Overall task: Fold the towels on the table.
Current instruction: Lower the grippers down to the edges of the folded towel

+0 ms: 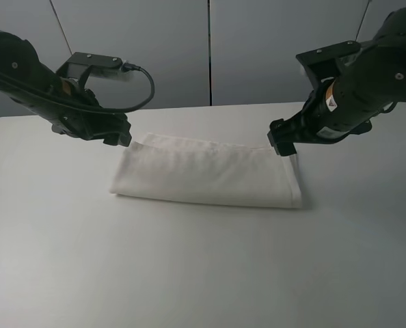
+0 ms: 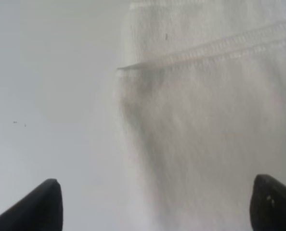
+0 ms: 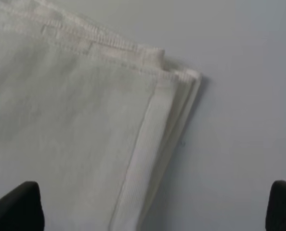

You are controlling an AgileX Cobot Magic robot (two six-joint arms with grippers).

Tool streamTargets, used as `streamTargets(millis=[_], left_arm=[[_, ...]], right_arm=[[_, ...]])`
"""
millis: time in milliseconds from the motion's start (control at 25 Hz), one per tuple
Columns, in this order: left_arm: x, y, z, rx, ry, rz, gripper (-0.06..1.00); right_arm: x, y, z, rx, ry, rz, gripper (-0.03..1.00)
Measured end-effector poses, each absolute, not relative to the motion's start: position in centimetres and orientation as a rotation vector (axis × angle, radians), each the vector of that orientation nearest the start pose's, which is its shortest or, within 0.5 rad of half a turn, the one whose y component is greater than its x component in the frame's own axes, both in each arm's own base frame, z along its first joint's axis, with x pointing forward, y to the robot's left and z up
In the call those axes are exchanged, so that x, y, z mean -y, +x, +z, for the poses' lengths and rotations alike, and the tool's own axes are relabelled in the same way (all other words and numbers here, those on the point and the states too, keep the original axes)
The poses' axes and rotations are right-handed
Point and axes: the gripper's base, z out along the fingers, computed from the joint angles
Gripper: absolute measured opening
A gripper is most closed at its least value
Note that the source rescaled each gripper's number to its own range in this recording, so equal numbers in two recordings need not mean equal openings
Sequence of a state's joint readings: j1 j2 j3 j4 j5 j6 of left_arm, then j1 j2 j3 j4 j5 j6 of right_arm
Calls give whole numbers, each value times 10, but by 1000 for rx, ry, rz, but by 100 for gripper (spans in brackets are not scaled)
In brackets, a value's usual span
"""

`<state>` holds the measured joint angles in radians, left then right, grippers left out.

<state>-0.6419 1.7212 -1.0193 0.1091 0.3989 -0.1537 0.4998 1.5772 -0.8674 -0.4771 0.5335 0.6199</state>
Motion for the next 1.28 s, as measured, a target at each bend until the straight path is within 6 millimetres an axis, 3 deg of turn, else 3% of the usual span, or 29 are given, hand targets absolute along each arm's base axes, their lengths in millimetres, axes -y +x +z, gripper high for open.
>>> streamTargets(millis=[320, 480, 680, 880, 1120, 1280], left_arm=[[191, 319, 182, -2669, 606, -121, 100], [200, 334, 172, -2726, 634, -98, 100], [209, 348, 166, -2738, 684, -95, 100], [215, 357, 152, -2795, 743, -58, 100], [221, 368, 134, -2829, 769, -34, 100], [220, 369, 125, -2837, 793, -3, 100]], right_arm=[[-128, 280, 221, -2634, -219, -69, 100], [-130, 284, 234, -2653, -188, -52, 100], [-116, 289, 236, -2725, -94, 1, 100], [-110, 291, 225, -2805, -89, 3, 100], [-114, 297, 197, -2902, -108, -24, 100], [-117, 299, 189, -2922, -93, 3, 100]])
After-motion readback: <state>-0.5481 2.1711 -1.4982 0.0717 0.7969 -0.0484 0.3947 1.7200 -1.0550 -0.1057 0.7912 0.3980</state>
